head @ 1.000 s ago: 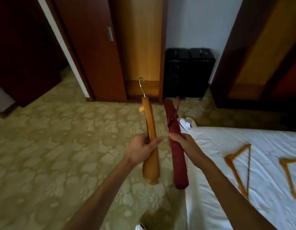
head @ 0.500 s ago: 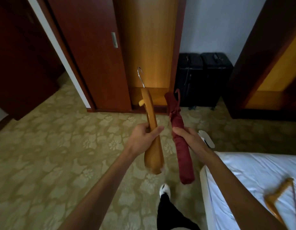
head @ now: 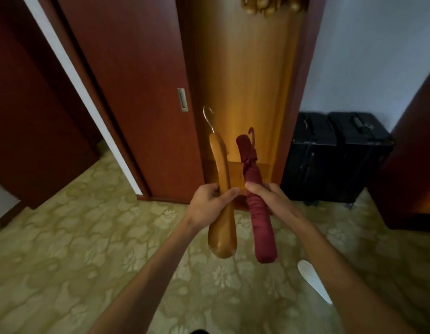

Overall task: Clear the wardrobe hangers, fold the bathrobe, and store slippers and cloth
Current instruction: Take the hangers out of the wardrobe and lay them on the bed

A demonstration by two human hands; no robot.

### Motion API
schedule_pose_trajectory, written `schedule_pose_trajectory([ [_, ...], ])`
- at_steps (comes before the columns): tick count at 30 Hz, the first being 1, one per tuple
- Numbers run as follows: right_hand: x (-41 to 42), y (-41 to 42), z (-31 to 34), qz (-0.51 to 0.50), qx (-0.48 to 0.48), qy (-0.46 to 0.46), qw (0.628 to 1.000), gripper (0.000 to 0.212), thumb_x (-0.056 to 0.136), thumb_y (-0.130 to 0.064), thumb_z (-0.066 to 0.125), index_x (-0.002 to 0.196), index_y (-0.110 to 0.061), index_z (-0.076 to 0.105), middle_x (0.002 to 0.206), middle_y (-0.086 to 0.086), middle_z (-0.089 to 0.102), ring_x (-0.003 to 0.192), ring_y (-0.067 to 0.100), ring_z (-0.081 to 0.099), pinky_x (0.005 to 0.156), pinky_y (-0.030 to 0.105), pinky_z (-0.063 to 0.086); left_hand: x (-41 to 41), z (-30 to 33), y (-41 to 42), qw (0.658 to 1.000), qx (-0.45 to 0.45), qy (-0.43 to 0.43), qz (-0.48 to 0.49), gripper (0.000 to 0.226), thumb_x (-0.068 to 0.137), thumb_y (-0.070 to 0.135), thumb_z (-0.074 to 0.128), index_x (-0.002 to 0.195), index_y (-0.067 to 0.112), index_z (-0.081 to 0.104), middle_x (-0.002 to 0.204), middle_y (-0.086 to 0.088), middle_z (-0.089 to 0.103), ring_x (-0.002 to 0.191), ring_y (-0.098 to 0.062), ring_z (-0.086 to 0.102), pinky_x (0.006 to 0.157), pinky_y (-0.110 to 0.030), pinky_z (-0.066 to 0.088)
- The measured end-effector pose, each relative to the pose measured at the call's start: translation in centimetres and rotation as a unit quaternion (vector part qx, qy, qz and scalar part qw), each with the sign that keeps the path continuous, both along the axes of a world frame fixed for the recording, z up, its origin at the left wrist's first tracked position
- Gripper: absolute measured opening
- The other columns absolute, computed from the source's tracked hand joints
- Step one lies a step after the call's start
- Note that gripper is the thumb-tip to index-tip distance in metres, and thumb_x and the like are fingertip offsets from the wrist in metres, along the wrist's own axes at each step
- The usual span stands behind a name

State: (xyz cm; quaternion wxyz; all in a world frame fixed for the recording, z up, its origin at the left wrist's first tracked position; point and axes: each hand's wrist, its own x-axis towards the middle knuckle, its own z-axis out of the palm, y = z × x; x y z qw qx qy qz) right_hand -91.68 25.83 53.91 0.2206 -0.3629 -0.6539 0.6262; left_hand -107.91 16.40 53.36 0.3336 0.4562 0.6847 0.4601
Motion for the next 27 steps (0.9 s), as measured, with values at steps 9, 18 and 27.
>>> schedule_pose_trajectory([
  [9, -15.7, 13.1, -0.1, 0.018, 0.028, -0.011, 0.999, 0.04, 0.089, -0.052, 0.061, 0.092, -0.012, 0.067, 0.077, -0.003, 0.063, 0.073, 0.009, 0.063, 0.072, 0.021, 0.05, -16.5, 0.3, 13.2, 1.0, 0.011, -0.019, 0.013, 0.033, 0.088, 0.049, 0.072, 0.075, 0.018, 0.07, 0.066, 0.005, 0.069, 0.064, -0.014, 0.068, 0.063, -0.037, 0.057],
  [18, -30.6, 25.7, 4.4, -0.046, 0.062, -0.012, 0.997, 0.051, 0.088, -0.05, 0.061, 0.104, -0.003, 0.068, 0.085, 0.001, 0.066, 0.07, 0.007, 0.066, 0.066, 0.02, 0.053, -33.7, 5.0, 29.1, 0.997, 0.018, -0.013, -0.072, 0.066, 0.08, 0.062, 0.072, 0.094, -0.002, 0.071, 0.099, -0.027, 0.07, 0.088, -0.043, 0.07, 0.084, -0.051, 0.057],
  [27, -40.0, 38.7, 13.5, -0.099, 0.128, -0.003, 0.987, 0.032, 0.093, -0.053, 0.059, 0.098, -0.021, 0.065, 0.09, -0.004, 0.067, 0.085, 0.012, 0.065, 0.07, 0.022, 0.047, -42.5, 15.9, 42.6, 0.996, 0.023, 0.008, -0.089, 0.078, 0.066, 0.065, 0.079, 0.105, -0.002, 0.074, 0.103, -0.018, 0.075, 0.094, -0.035, 0.073, 0.092, -0.057, 0.055],
])
